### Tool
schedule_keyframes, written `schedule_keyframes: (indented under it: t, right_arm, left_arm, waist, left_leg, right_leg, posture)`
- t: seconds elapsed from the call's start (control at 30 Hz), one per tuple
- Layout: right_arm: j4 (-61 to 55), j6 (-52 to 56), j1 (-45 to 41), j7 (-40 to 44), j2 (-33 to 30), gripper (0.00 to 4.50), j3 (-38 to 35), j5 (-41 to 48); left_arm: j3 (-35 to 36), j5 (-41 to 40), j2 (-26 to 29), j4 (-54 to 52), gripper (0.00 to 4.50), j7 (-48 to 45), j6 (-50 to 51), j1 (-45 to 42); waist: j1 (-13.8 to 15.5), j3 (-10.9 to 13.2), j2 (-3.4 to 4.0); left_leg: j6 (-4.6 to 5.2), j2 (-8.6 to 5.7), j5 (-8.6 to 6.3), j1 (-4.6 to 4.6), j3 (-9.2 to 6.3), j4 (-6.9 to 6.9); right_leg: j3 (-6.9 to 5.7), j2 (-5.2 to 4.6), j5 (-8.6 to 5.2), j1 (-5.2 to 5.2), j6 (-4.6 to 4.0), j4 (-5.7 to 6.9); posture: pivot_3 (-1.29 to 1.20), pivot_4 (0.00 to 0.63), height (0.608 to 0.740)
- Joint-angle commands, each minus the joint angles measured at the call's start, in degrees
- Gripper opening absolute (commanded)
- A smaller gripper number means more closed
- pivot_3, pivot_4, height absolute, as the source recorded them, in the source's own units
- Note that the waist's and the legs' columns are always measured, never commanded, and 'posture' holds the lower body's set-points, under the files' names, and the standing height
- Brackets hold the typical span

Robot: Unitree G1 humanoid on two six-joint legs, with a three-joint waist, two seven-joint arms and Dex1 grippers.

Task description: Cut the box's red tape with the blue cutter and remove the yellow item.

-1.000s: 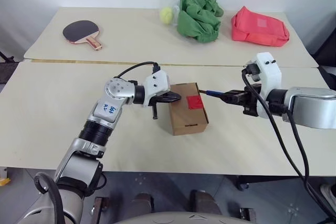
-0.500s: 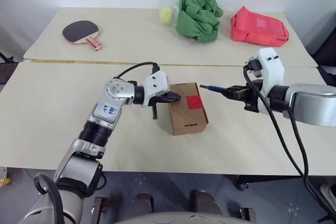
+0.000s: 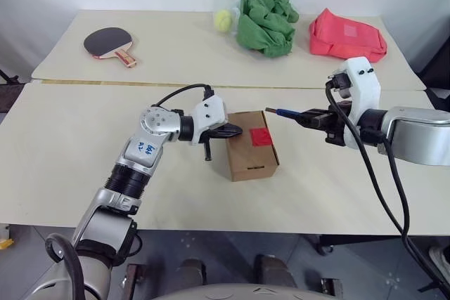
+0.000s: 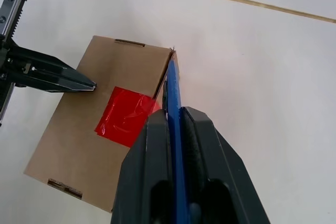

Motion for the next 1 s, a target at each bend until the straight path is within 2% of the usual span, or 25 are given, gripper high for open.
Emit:
schedule_keyframes:
  t: [0.03, 1.0]
  right_arm:
    - [-1.9, -0.4, -0.2, 0.3, 0.2, 0.06, -0.4, 1.4]
    - [-2.6, -0.4, 3.1, 1.3, -4.1, 0.06, -2.1, 2.1]
  left_arm:
    - [-1.8, 2.0, 0.7, -0.2, 0.00, -0.6, 1.3, 1.7]
    - [-2.2, 2.4, 0.6, -1.6, 0.00, -0.4, 2.7, 2.0]
  waist:
    - [0.0, 0.0, 0.00]
    - [0.0, 0.0, 0.00]
  left_leg:
    - [0.00, 0.00, 0.00, 0.00, 0.00, 0.00]
    - [0.00, 0.00, 0.00, 0.00, 0.00, 0.00]
  right_leg:
    - [0.00, 0.00, 0.00, 0.00, 0.00, 0.00]
    - [0.00, 0.00, 0.00, 0.00, 0.00, 0.00]
  posture:
    - [0.00, 0.150, 0.740]
    - [0.00, 0.150, 0.740]
